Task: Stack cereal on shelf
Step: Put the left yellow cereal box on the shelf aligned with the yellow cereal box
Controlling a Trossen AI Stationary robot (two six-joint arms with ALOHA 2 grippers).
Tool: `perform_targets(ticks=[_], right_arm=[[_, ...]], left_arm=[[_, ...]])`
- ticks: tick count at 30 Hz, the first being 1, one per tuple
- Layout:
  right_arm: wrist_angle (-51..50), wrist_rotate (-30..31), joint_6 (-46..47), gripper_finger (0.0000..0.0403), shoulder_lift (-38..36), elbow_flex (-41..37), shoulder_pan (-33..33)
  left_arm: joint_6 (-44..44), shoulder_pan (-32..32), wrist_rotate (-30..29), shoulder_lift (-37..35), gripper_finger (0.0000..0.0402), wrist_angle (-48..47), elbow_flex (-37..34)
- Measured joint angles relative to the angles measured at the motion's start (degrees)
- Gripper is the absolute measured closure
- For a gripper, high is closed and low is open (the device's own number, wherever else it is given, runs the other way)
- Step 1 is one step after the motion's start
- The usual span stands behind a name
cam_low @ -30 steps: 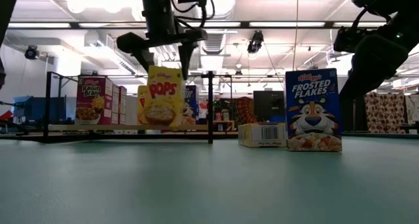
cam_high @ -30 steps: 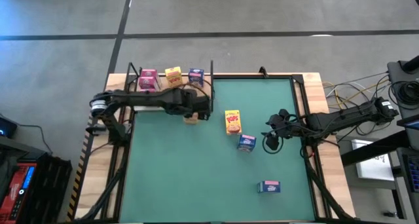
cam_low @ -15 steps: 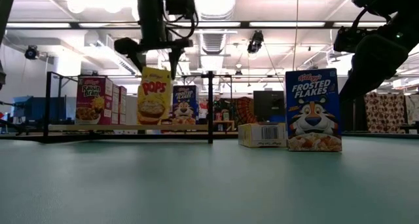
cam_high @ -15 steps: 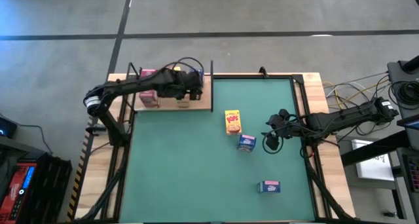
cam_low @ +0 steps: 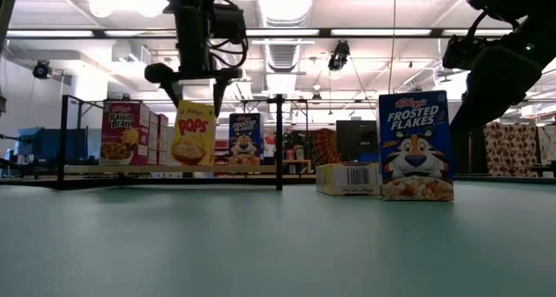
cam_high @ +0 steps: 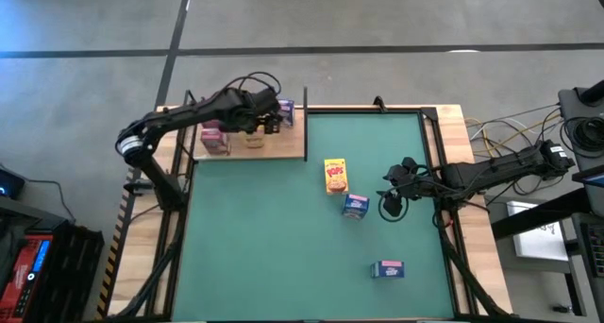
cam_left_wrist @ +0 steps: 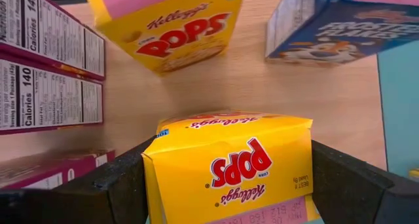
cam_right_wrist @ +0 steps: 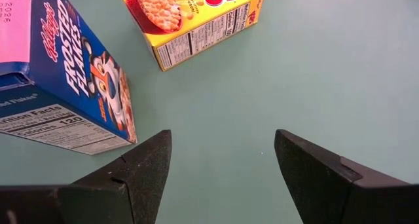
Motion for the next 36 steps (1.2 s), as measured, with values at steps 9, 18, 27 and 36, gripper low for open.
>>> perform_targets(ticks=[9,18,27,36], right_arm=[[0.0,0.0,0.0,0.0142,0.0,0.0,-0.01],[0.0,0.0,0.0,0.0142,0.0,0.0,0.0],[0.0,0.0,0.0,0.0142,0.0,0.0,0.0],[0.02,0.0,0.0,0.0142,0.0,0.0,0.0]], left_arm=[[1.96,1.79,-0.04,-7.36,0.0084,10.8,-9.69],[4.58,4.04,-1.19,-9.77,0.0084,15.03,-13.73],[7.73,6.21,0.18,-9.7,0.0084,17.56,-13.77],[7.7,6.54,2.16,-9.68,0.0064,17.36,-13.76]])
